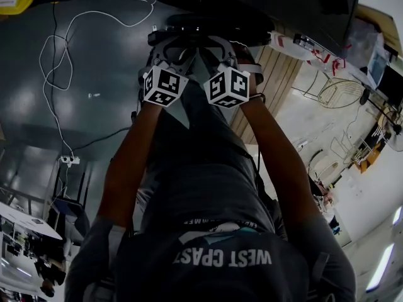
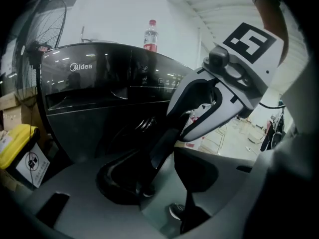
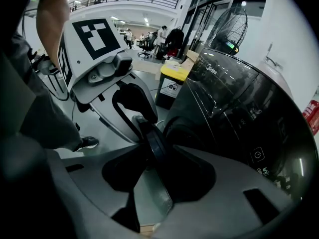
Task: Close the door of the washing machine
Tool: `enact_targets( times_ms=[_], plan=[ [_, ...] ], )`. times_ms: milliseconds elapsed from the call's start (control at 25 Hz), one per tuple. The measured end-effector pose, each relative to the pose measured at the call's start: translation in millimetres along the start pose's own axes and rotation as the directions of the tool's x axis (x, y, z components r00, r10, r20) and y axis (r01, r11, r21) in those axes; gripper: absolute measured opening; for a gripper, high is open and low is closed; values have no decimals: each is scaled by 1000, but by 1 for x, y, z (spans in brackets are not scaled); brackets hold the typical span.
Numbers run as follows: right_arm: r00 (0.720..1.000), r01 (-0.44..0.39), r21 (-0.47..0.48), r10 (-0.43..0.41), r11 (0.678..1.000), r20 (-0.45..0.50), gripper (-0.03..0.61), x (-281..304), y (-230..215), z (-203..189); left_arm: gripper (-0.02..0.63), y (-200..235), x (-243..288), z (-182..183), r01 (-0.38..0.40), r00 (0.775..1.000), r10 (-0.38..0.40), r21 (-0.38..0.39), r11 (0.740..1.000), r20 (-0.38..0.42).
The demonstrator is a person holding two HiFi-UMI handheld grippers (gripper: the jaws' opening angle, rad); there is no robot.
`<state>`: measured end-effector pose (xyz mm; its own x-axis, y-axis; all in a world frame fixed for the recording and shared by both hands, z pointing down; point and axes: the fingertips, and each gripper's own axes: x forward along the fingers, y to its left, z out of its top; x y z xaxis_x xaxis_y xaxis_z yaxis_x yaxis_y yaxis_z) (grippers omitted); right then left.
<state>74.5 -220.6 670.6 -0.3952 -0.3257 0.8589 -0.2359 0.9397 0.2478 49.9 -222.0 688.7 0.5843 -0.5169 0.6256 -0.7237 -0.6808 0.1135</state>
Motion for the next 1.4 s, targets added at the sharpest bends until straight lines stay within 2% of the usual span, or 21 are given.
enact_targets(
  times_ms=[240,520,840,1400],
  plan=[
    [997,73,20,-73,997,1,172,10,-20,5,221,20,9,10,-64,998,64,43,997,4],
    [986,164,49,-163,985,-21,166,18,-46,12,202,41,20,26,-120,993,119,55,991,4],
    [961,275,62,-272,959,-54,161,26,-70,14,192,59,33,41,-179,984,178,40,983,13],
    [942,332,58,-328,942,-67,170,31,-83,18,195,72,38,47,-167,986,168,20,986,-20]
  ],
)
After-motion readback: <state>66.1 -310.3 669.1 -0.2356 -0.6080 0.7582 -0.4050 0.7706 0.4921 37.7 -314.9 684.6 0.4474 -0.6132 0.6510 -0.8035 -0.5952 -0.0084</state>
